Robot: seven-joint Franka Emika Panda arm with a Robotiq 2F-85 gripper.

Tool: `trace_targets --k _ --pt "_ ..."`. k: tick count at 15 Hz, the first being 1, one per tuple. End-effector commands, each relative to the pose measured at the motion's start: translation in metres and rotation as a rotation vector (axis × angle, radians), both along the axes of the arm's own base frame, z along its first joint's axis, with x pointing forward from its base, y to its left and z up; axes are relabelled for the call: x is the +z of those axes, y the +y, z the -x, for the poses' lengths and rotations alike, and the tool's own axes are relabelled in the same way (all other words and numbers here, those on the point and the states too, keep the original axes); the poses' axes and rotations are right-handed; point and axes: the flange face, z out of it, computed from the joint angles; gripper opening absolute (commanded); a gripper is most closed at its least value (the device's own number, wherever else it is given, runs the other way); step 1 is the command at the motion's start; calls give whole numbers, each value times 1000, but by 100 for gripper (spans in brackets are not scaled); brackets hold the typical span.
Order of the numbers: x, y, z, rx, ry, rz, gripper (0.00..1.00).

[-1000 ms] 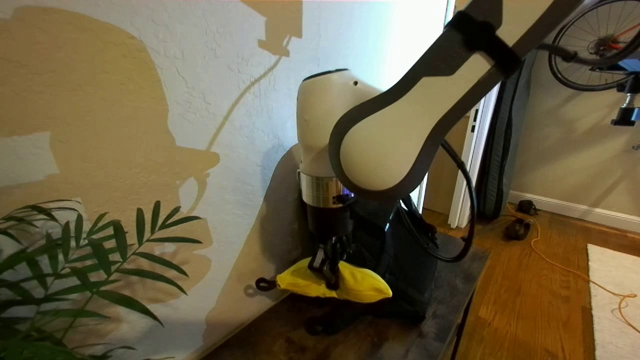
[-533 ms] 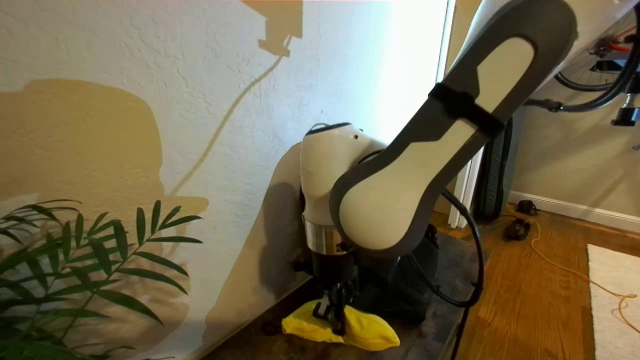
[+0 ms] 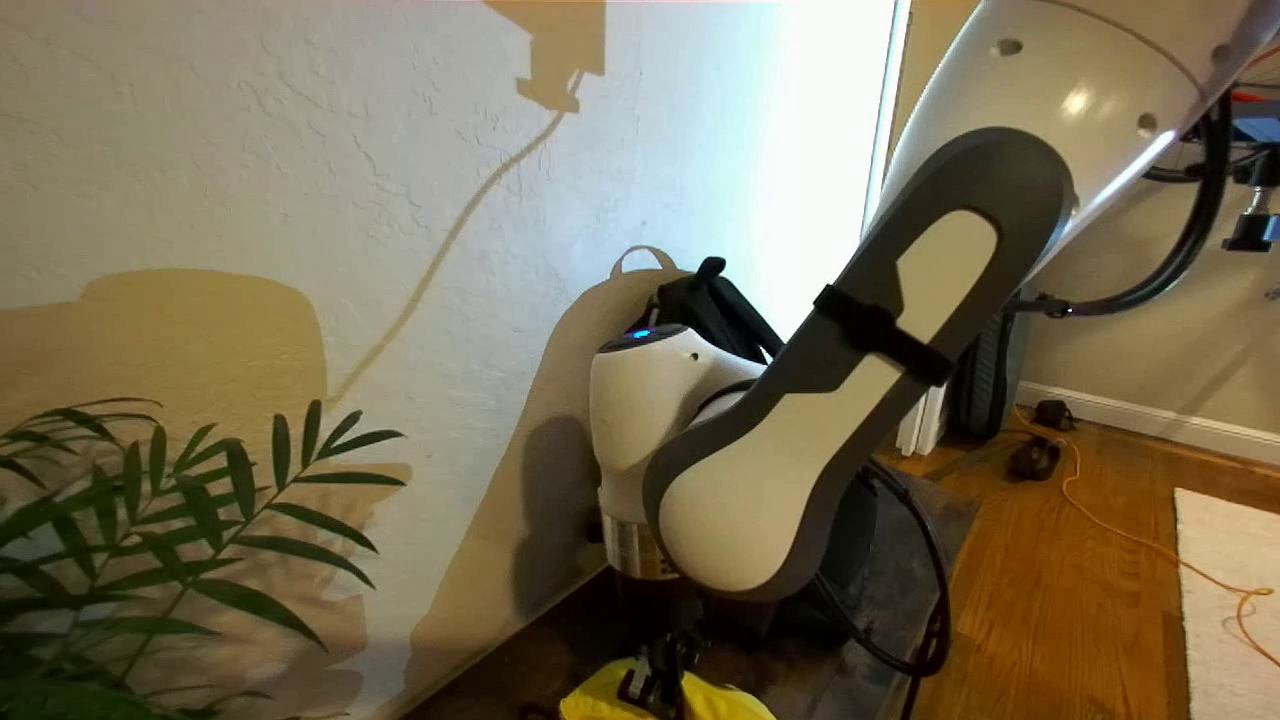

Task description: Pick up the object and put it in the bag

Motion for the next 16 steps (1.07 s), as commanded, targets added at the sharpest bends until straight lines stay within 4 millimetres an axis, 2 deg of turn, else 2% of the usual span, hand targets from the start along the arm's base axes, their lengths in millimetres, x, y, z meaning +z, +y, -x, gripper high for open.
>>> trace_targets --k 1,2,3,4,9,13,14,16 --pt "2 3 -7 0 -7 -20 6" --pt "1 2 -6 -2 -3 -17 31" --pt "0 1 -5 -2 -1 -14 31" --pt "0 0 -5 -3 1 -11 36" --pt "9 -3 -3 10 7 4 67" --pt "4 -8 5 56 65 34 93" --pt "6 -9 6 68 77 48 98" --pt "12 -11 7 88 88 60 100"
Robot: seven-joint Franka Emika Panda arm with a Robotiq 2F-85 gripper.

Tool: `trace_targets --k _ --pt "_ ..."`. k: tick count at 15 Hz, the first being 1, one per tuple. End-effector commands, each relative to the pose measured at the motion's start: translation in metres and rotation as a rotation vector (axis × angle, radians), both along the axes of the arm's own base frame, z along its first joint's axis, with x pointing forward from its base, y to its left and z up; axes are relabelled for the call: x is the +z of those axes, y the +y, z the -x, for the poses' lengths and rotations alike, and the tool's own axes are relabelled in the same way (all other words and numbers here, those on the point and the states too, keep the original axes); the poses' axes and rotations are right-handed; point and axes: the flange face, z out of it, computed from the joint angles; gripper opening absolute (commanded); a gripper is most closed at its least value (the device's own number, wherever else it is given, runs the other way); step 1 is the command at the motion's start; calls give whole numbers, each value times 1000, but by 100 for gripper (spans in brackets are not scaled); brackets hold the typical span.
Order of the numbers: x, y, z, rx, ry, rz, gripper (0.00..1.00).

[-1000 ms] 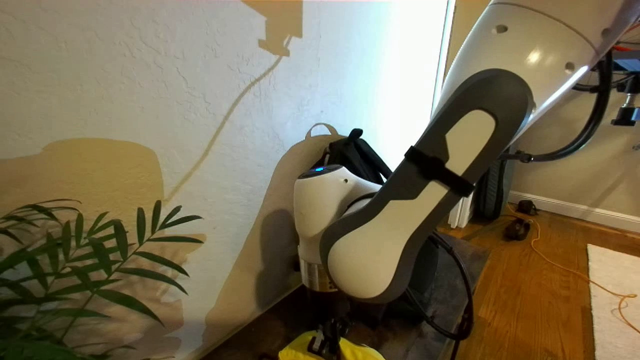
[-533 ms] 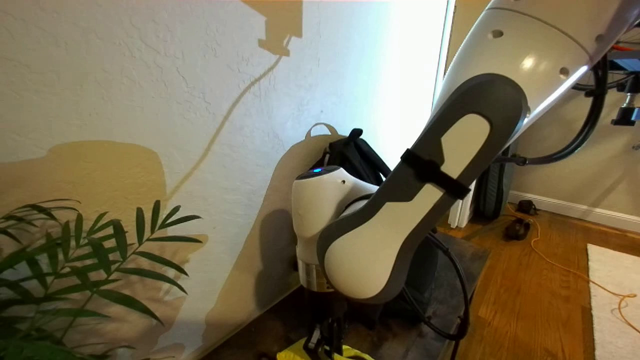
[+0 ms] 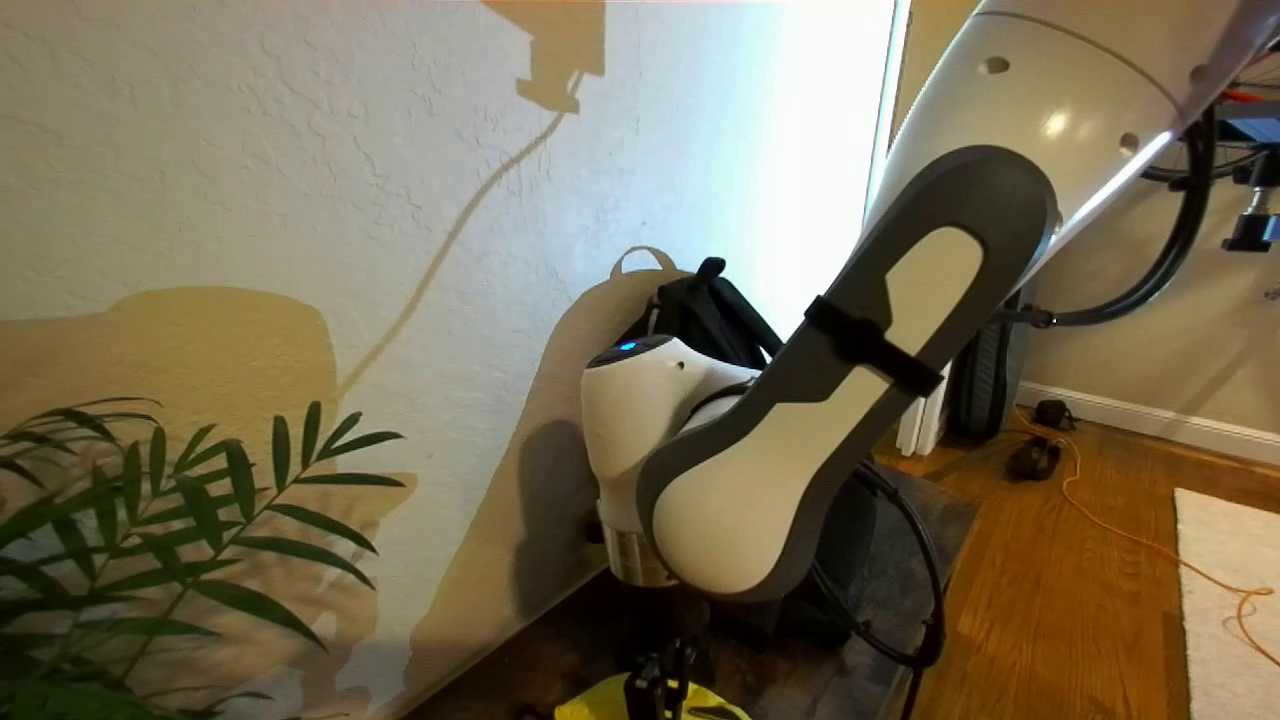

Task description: Pick up the object and put it in the bag

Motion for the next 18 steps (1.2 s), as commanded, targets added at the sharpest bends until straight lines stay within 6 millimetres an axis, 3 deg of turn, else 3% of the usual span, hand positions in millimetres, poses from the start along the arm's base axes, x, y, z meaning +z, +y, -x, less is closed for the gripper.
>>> trace_targets --k 1,13,18 --pt "21 -8 7 46 30 36 100" --pt "-14 -40 -7 26 25 -7 100" --pt "-9 -39 -24 -47 1 -84 100"
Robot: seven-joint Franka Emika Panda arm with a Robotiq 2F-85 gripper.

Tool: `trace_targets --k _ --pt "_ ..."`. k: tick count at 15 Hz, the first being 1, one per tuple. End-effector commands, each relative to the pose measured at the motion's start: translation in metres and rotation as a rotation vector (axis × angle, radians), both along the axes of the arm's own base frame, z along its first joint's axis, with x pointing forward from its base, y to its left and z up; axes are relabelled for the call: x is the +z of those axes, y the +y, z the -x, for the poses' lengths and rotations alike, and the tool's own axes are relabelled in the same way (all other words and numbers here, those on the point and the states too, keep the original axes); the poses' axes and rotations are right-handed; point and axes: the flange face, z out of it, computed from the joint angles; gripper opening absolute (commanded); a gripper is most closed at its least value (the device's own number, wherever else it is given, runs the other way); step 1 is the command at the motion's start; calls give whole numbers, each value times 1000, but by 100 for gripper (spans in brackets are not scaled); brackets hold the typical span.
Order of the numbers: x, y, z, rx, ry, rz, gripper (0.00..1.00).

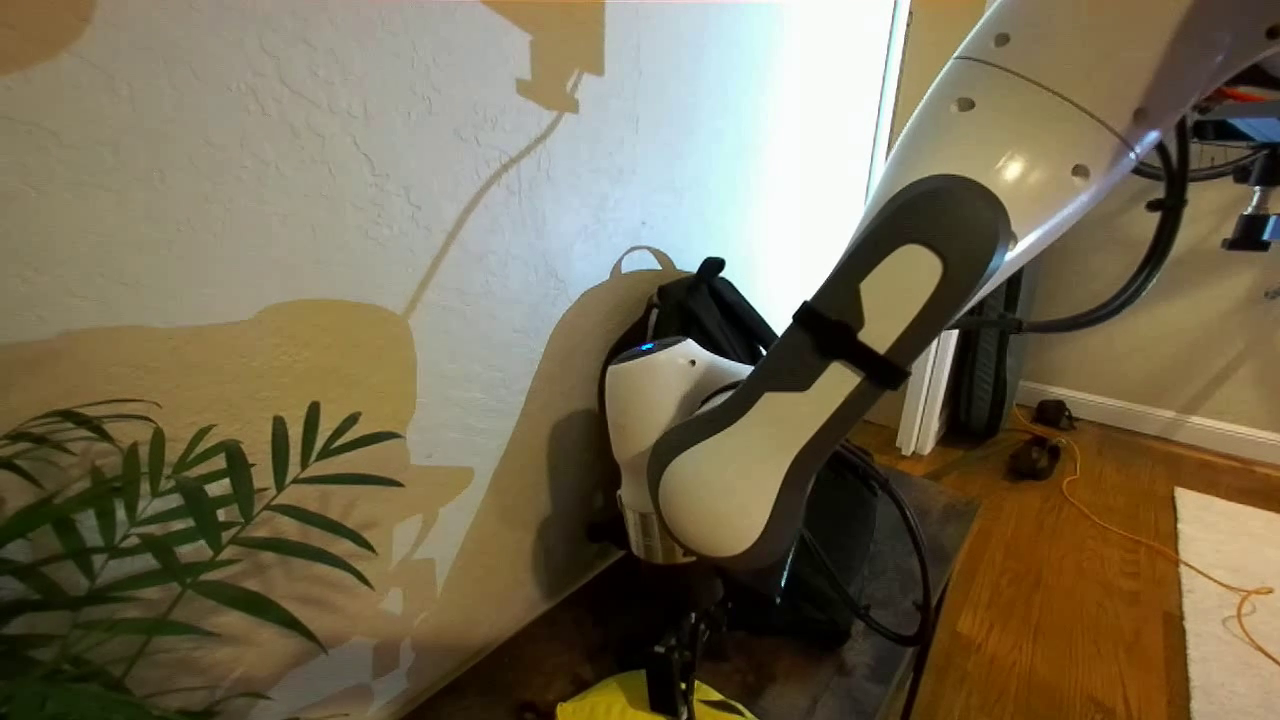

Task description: Pick up the object and put it in the bag

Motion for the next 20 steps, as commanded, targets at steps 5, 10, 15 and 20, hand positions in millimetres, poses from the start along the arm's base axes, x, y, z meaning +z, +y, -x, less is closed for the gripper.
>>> trace_targets --k 5,10,15,20 --pt "9 6 -21 -87 -37 -125 100" --pt "-2 4 -12 -85 -7 -115 100" --pt "-11 18 -10 -108 10 -160 100" --pt "-13 35 -11 -96 16 -186 100"
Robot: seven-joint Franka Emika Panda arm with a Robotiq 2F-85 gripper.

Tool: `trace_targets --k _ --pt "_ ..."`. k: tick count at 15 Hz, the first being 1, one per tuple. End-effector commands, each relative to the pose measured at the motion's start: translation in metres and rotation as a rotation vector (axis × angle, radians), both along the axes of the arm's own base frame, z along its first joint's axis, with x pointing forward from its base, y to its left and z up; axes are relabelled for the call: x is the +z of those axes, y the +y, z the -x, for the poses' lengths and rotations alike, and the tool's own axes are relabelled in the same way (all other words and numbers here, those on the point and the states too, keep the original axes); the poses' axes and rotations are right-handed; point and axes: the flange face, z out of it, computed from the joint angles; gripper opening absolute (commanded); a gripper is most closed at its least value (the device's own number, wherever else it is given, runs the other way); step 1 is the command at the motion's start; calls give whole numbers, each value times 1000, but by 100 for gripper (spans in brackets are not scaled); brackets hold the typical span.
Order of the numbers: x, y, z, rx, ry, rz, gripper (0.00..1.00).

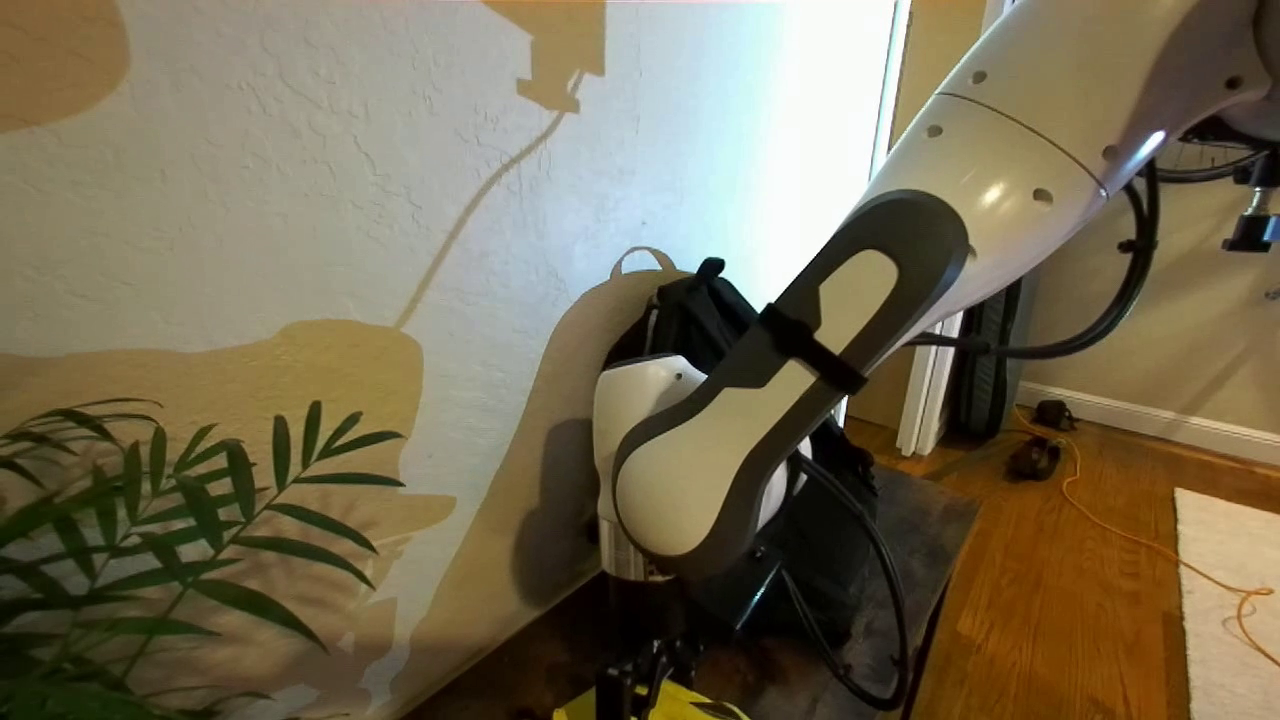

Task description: Pick up the object and put it in the bag

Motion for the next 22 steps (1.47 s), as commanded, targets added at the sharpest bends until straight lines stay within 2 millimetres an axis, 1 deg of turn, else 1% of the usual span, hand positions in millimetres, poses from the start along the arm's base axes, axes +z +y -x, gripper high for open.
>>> trace_targets --k 1,3,4,5,6,7,8,9,12,15,17,19,22 --pt "-2 7 -2 8 5 -35 100" --pt "-5 6 0 11 9 -30 100" --pt "-6 5 1 13 11 -27 94" --pt "-6 4 2 14 12 -25 73" --pt "-7 3 3 13 13 -25 69" --pt "-7 3 3 13 12 -25 68" --pt "-6 2 3 11 11 -23 63" --pt "-6 2 2 9 10 -23 55" --pt "-2 3 2 9 4 -21 36" --pt "4 6 1 14 1 -19 20" --pt "14 6 0 21 -2 -16 9" --pt "20 5 1 30 -1 -8 13" --pt "35 5 3 49 1 0 13"
